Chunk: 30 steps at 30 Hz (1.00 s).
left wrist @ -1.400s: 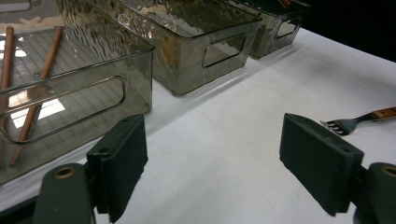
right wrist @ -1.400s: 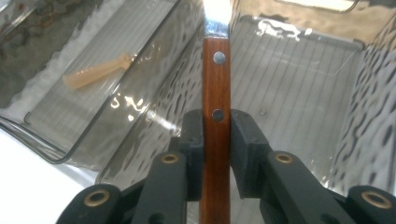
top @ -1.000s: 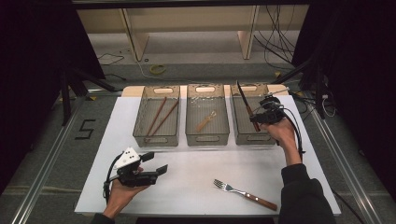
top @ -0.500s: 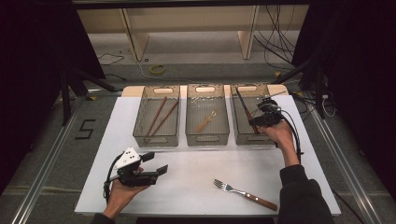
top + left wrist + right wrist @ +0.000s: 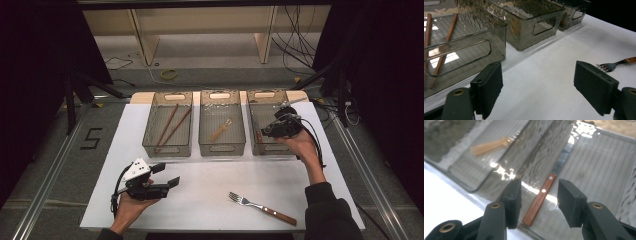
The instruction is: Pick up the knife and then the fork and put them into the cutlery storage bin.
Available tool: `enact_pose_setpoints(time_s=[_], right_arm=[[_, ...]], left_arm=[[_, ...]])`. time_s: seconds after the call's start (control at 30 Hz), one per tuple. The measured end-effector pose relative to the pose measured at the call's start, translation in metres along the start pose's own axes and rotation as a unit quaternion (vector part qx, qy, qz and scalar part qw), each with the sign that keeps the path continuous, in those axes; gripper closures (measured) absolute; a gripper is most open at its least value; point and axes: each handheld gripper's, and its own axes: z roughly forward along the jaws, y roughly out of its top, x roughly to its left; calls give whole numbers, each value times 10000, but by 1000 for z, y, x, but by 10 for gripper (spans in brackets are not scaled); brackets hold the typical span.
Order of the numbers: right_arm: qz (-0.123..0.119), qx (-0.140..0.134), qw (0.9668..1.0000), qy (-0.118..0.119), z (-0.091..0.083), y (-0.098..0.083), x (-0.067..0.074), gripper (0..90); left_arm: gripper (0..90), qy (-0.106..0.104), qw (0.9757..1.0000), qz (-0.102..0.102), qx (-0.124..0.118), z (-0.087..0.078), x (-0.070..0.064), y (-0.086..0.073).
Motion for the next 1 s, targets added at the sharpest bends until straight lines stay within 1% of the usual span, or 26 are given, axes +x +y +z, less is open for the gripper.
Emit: enact_pose_setpoints(time_s=[0.13, 0.23, 0.37, 0.43, 0.5, 0.53, 0.57, 0.6, 0.67, 0.7, 0.77, 0.8, 0.83, 0.93, 1.0], right_arm=[[-186, -147, 9997, 81, -11, -5, 10, 492], [-343, -229, 9990, 170, -20, -11, 20, 448], [-553, -334, 9970, 422, -33, -22, 35, 404], [-683, -359, 9959, 475, -38, -29, 43, 396], [-734, -412, 9946, 603, -42, -38, 50, 395], [-752, -391, 9940, 690, -43, -43, 53, 393], [-814, -314, 9935, 736, -43, -47, 55, 385], [-857, -263, 9933, 732, -44, -51, 58, 381], [-852, -230, 9926, 831, -44, -57, 61, 378], [-866, -154, 9923, 870, -44, -60, 63, 369], [-978, -25, 9915, 852, -42, -65, 68, 354], [-1026, 36, 9908, 883, -42, -68, 69, 350], [-1035, 93, 9902, 931, -42, -70, 71, 347], [-1166, 220, 9887, 917, -44, -78, 76, 343], [-1225, 324, 9873, 959, -45, -83, 79, 341]], left_arm=[[224, 4, 10000, -6, 0, 0, 0, 0], [223, 8, 10000, 7, 13, 0, 0, 0], [223, 6, 10000, 0, 16, 0, 0, 0], [223, 19, 10000, 18, 23, 0, 0, -1], [223, 7, 10000, 2, 17, 0, 1, 0], [223, 2, 10000, 1, 5, 0, 1, 0], [223, 1, 10000, -2, 13, -1, 1, 0], [223, 5, 10000, 0, 12, -1, 1, 0], [223, -10, 10000, -15, -11, -1, 1, 0], [223, -18, 10000, 1, -5, -1, 1, 0], [223, -25, 10000, 14, -2, -1, 0, 0], [223, -31, 10000, 11, -4, -1, 0, 0], [223, -34, 10000, 6, -9, 0, 0, 0], [223, -41, 10000, -5, -14, -1, -1, 0], [223, -47, 10000, -1, -20, -1, -1, 0]])
